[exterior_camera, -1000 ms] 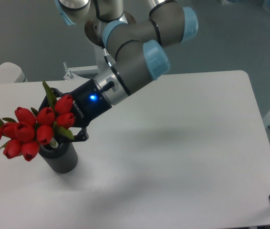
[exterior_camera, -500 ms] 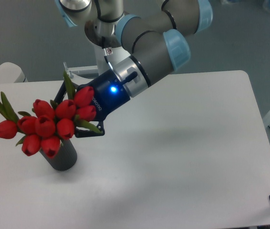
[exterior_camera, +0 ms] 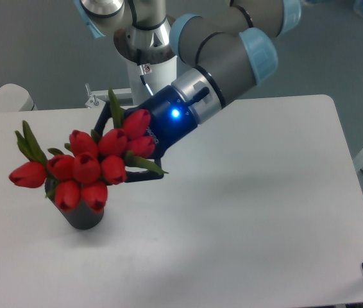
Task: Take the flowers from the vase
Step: 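Carry the tulip bunch away from the vase over the table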
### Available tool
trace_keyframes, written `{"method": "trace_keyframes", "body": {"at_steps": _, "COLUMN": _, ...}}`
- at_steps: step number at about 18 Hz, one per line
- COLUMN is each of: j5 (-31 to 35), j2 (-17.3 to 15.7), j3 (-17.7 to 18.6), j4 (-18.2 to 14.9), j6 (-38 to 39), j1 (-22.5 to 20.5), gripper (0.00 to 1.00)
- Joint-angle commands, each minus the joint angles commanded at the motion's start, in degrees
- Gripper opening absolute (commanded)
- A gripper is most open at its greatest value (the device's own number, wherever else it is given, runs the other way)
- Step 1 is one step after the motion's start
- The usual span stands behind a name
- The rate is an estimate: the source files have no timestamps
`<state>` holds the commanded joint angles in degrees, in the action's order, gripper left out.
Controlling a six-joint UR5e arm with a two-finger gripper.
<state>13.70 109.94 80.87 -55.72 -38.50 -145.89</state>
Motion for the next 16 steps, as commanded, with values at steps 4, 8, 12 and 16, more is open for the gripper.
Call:
{"method": "trace_keyframes", "body": {"at_steps": 4, "j5": 8.5, "j2": 2.73, "j3": -4.75, "j4": 0.44, "j6": -0.96, "j1": -0.97, "gripper": 0.28}}
{"method": "trace_keyframes", "body": {"at_steps": 8, "j5": 21.07, "j2": 4.4, "j3": -2.75, "j4": -0.09, "j6": -12.36, "j1": -2.38, "gripper": 0.25}}
{"method": "trace_keyframes", "body": {"at_steps": 12, "j5": 31.62, "j2": 3.88, "j3": 1.83, "j4": -0.35, "j6": -22.31, "j1": -3.52, "gripper": 0.21}}
{"method": "trace_keyframes", "body": {"at_steps": 16, "j5": 39.36, "j2": 3.53, "j3": 2.01, "j4": -4.82, "j6": -25.39, "j1": -3.52, "gripper": 0.21}}
